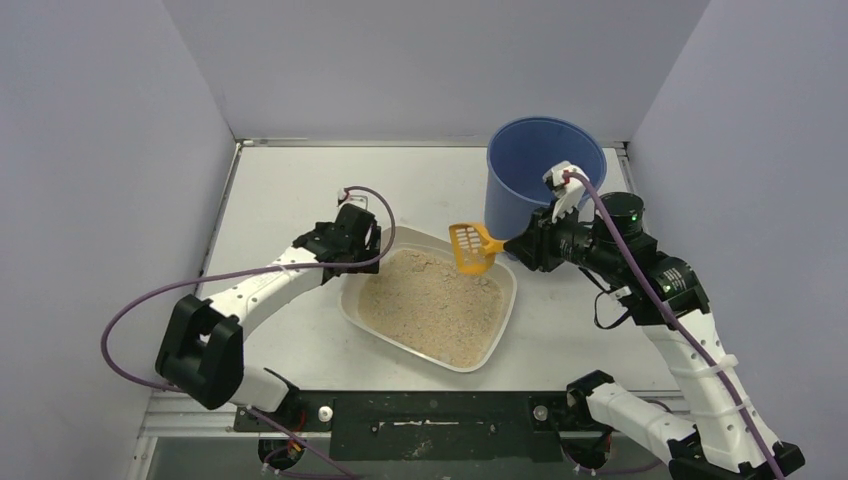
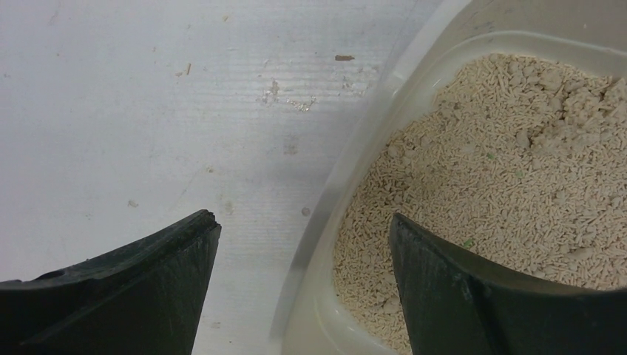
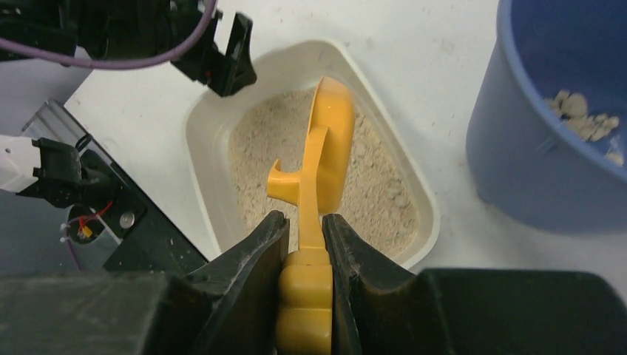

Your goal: Clean the litter box

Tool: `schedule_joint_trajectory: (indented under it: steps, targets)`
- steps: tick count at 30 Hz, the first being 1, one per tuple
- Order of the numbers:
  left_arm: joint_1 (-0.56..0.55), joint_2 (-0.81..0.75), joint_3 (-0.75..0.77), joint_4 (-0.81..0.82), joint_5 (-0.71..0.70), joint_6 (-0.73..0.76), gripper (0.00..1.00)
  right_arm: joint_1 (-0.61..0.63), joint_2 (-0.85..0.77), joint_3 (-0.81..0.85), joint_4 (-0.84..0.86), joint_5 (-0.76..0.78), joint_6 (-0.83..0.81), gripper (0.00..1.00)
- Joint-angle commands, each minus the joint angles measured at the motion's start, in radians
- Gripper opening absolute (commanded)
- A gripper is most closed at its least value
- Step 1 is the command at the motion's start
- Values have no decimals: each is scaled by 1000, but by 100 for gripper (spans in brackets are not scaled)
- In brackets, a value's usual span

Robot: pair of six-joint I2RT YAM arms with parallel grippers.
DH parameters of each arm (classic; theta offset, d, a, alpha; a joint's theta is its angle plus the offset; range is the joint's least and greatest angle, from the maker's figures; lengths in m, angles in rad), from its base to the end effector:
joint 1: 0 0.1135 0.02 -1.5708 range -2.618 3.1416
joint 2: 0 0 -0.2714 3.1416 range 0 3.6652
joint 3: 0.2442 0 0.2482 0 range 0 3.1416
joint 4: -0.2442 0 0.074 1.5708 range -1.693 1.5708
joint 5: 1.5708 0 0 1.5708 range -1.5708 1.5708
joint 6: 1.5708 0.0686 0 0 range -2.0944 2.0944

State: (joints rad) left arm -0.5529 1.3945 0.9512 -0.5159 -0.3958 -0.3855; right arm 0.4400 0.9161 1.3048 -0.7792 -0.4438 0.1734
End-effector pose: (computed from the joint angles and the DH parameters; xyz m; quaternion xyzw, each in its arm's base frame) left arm 0.2645 -0.1322 0.2192 0.0192 0.9367 0.0338 0.3481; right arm 0.1508 0.1036 0.4238 -0.2291 0.7870 0.3382 0.4623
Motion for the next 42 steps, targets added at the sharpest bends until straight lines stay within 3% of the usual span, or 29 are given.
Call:
schedule_joint_trajectory:
  steps: [1,9,15,22,27,42]
  targets:
    - [7,104,100,-19,26,-7,80,3,-12,-40,-91,-18,49,0]
    - [16,254,167,-43,18,21,68,3,26,-62,-207,7,117,0]
    - [18,301,164,-41,65,22,35,3,43,-83,-215,52,183,0]
    - [13,236,97,-56,68,22,0,3,75,-110,-220,166,244,0]
    - [-13,135,19,-71,58,16,0,5,105,-86,-227,231,276,0]
    - [-201,-201,-70,-122,-217,-67,0,6,204,48,-403,288,212,0]
